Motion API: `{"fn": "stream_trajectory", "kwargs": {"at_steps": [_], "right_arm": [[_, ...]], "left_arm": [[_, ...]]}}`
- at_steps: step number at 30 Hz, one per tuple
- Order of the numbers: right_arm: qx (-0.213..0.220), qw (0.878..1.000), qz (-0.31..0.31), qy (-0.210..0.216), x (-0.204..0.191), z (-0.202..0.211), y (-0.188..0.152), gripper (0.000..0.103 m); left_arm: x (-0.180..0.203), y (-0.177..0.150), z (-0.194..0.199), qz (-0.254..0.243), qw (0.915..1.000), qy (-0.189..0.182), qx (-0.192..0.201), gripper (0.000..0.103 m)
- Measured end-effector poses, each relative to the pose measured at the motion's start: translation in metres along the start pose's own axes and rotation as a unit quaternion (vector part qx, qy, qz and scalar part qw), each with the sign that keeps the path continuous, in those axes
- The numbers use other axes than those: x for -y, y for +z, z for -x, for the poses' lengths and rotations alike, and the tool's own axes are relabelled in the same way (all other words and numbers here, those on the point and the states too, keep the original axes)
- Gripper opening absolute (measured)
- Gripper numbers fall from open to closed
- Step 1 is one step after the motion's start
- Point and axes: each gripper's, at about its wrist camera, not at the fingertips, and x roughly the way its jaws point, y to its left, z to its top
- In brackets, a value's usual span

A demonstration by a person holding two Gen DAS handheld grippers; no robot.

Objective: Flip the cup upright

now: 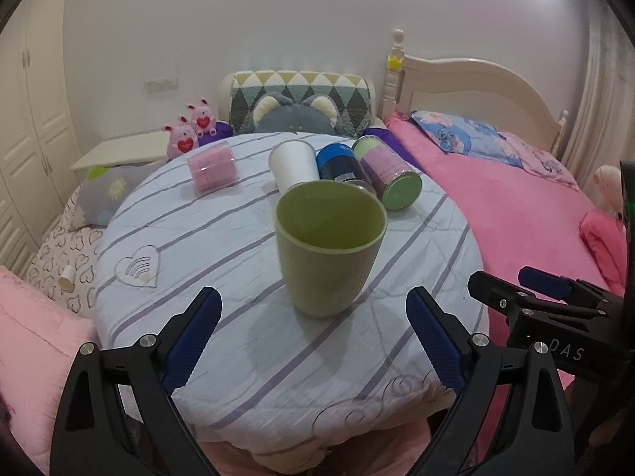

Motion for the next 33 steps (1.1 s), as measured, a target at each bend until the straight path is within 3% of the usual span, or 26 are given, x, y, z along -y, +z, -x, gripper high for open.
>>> {"fn": "stream_trajectory", "kwargs": {"at_steps": [4, 14, 19, 27, 33], "right_arm": [[0.028, 1.0, 0.009, 0.011, -0.01, 0.009, -0.014, 0.082], [0.124, 0.991, 0.007, 0.04, -0.022, 0.026, -0.038, 0.082], [0.192, 0.981, 0.027, 0.014, -0.031, 0.027, -0.049, 0.082], [0.27, 0.961, 0.049, -0.024, -0.039, 0.023, -0.07, 0.083], [0.283, 0.957, 0.047, -0.03, -0.038, 0.019, -0.077, 0.085]], "left_arm": [[-0.007, -0.011, 0.013, -0.011, 0.9993, 0.019, 0.032, 0.096], [-0.02, -0.027, 0.033, -0.024, 0.99, 0.017, 0.138, 0.096], [-0.025, -0.033, 0.036, -0.013, 0.9831, 0.023, 0.181, 0.096], [-0.027, -0.043, 0.028, -0.022, 0.9764, 0.013, 0.214, 0.096], [-0.027, -0.049, 0.023, -0.027, 0.9743, 0.018, 0.223, 0.096]]}}
